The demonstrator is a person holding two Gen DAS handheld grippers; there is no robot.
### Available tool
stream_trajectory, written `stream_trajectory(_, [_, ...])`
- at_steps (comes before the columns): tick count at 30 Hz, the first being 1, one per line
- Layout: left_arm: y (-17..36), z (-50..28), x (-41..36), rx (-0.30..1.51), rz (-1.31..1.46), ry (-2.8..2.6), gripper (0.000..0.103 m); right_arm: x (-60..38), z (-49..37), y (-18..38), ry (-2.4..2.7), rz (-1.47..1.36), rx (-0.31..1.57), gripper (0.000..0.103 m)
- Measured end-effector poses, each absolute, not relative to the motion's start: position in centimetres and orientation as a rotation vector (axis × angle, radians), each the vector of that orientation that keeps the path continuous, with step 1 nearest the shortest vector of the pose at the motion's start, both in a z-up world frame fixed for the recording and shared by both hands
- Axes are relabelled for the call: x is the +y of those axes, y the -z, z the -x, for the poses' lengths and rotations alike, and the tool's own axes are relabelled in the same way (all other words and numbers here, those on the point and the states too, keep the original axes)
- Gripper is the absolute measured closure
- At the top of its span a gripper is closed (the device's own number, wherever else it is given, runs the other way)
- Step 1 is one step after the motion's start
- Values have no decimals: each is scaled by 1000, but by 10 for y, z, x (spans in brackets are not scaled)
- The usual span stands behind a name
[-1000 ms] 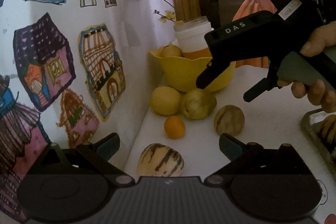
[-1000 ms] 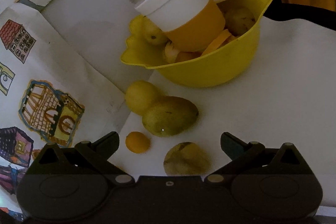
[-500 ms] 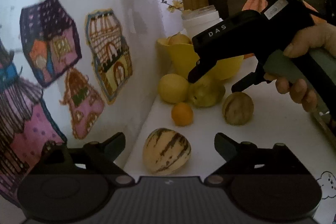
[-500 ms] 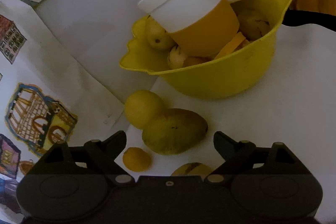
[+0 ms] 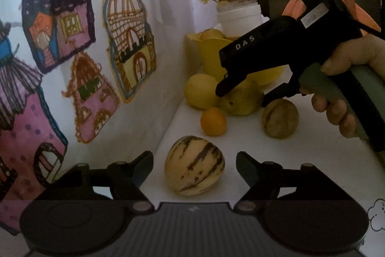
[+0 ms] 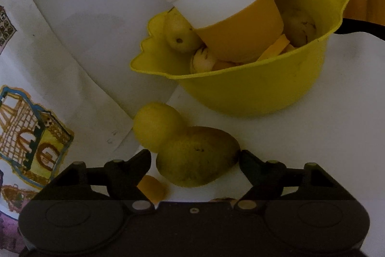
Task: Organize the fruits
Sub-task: 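Close the left tool on the striped gourd while the right tool grasps the large green-yellow pear, then carry the striped gourd and the pear over to the metal tray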
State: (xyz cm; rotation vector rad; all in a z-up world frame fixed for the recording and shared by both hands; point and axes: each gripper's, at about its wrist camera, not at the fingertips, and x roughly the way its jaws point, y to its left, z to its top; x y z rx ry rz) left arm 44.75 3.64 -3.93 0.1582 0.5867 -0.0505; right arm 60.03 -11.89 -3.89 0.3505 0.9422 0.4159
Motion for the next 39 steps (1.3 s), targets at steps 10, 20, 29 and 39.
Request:
stream_trajectory(10, [44,-464,40,647,-104,32,45,-104,-601,41,-385,-283,917,27])
stream_trajectory(20, [44,-469,39,648,-79,20,46,-105,-596,43,-394,-288,908,29])
stream_trajectory(29, [41,-461,41,654,-52,21,46,-116,-591,44,-419,-291,898,30])
stream_trajectory(39, [35,-447,44,628,-25,30,46,-125,-584,46,-459,-342,874,30])
